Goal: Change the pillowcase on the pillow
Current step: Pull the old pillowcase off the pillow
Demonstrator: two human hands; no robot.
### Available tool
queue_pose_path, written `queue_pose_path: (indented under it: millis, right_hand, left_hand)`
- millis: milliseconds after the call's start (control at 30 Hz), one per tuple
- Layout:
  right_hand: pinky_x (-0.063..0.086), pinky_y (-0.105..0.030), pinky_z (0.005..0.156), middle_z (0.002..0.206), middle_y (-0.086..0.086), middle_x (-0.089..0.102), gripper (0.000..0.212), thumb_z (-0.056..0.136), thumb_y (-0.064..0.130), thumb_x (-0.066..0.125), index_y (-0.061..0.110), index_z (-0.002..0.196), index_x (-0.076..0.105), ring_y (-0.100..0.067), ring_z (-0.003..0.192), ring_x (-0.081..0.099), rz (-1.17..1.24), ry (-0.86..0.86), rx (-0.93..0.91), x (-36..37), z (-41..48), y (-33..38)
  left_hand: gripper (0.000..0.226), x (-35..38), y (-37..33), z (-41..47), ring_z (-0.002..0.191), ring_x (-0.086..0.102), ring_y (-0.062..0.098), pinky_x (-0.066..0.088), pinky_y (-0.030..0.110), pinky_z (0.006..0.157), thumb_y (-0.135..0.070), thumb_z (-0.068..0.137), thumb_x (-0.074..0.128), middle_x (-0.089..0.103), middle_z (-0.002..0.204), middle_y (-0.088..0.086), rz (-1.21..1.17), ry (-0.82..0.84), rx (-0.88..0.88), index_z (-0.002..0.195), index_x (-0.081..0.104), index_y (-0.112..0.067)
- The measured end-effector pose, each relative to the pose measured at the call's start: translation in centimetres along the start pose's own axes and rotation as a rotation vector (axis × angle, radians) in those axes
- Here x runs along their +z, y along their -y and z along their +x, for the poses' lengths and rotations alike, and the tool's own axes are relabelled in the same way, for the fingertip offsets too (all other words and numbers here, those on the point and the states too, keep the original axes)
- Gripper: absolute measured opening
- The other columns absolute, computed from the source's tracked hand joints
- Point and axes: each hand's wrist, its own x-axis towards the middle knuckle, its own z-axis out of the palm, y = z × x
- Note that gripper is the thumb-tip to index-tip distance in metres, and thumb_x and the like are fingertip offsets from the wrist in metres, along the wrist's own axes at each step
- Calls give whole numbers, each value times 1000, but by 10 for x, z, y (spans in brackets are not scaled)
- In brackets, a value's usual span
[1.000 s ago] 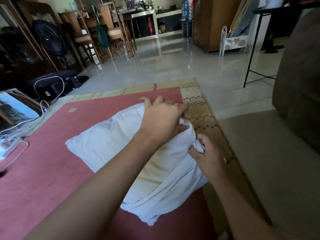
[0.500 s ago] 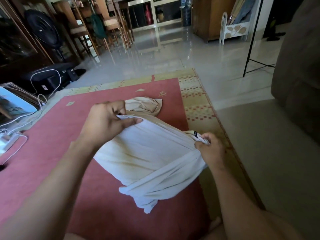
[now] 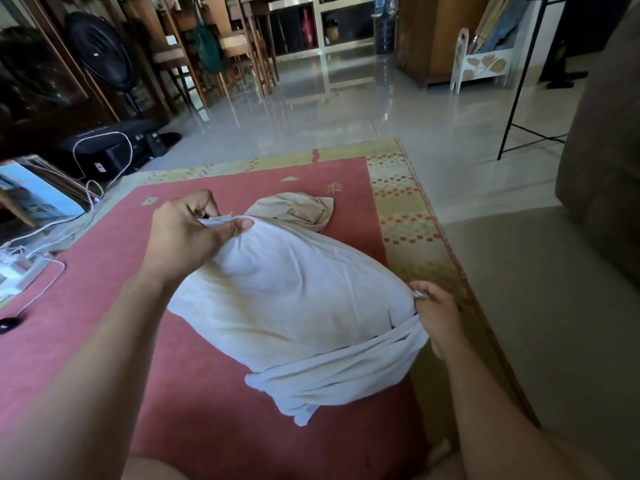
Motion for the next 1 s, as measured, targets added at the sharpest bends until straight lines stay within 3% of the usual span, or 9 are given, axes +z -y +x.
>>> queue_pose_path:
  millis: [133, 267, 400, 500, 600, 733, 867, 933, 1000]
  right_hand:
    - [55, -40, 81, 99, -1, 73, 36, 88, -4, 56, 28, 98, 70, -23, 91, 68, 65, 93, 26, -1, -2, 0]
    - [48, -32, 81, 110, -4, 69, 38, 85, -6, 56, 19, 110, 69, -23, 102, 63, -218, 156, -65, 1, 1, -15]
    - [44, -30, 82, 111, -3, 65, 37, 85, -4, 58, 21, 111, 66, -24, 105, 60, -387, 145, -74, 2, 6, -22]
    - [43, -31, 83, 123, -12, 58, 40, 87, 10, 61, 24, 124, 58, -27, 105, 53, -741, 140, -26, 5, 9, -27]
    - [38, -44, 105, 138, -18, 45, 58, 84, 27, 66, 32, 138, 47, -37, 128, 38, -1121, 174, -139, 20, 0, -23]
    - [20, -52, 117, 150, -3, 34, 42, 87, 60, 46, 43, 125, 58, -34, 144, 22, -1224, 578, -303, 51, -27, -22]
    - [-7, -69, 112, 159, 9, 25, 62, 82, 82, 32, 46, 125, 57, -33, 150, 5, -1326, 760, -259, 65, -43, -22]
    - [-13, -72, 108, 162, 9, 22, 73, 78, 88, 33, 44, 134, 52, -30, 151, 6, -1331, 763, -319, 68, -46, -22]
    - [-17, -74, 106, 163, 4, 22, 91, 68, 94, 41, 39, 141, 41, -28, 151, 5, -1348, 778, -381, 73, -47, -28]
  left_hand:
    - [56, -7, 18, 10, 53, 39, 7, 32, 21, 47, -38, 70, 90, 50, 57, -1, -37, -80, -96, 67, 47, -2]
    - [48, -14, 51, 19, 45, 44, -1, 41, 19, 46, -34, 73, 88, 55, 48, -16, -91, -135, -181, 71, 52, -3]
    - [38, -14, 73, 28, 68, 61, 19, 57, 42, 69, -44, 77, 84, 65, 66, -13, -74, -100, -185, 78, 59, -16]
    - [26, 3, 71, 39, 101, 60, 32, 45, 43, 91, -42, 89, 72, 68, 100, 7, 202, -38, -102, 102, 64, -20]
    - [51, 36, 66, 38, 119, 42, 45, 39, 51, 100, -42, 91, 65, 48, 125, 27, 465, 117, -60, 136, 51, -20]
    - [80, 85, 55, 26, 135, 27, 44, 29, 59, 109, -48, 85, 68, 27, 146, 24, 650, 325, 17, 152, 30, -28]
    - [81, 126, 55, 14, 150, -16, 45, 11, 69, 115, -60, 90, 56, -14, 163, 23, 690, 619, -37, 155, 11, -45]
    - [85, 149, 67, -15, 150, -17, 42, 7, 70, 115, -70, 90, 47, -17, 164, 20, 648, 815, -161, 156, 0, -45]
    - [93, 167, 81, -52, 152, -13, 37, 3, 72, 114, -80, 87, 35, -15, 166, 15, 608, 889, -223, 156, -13, -41]
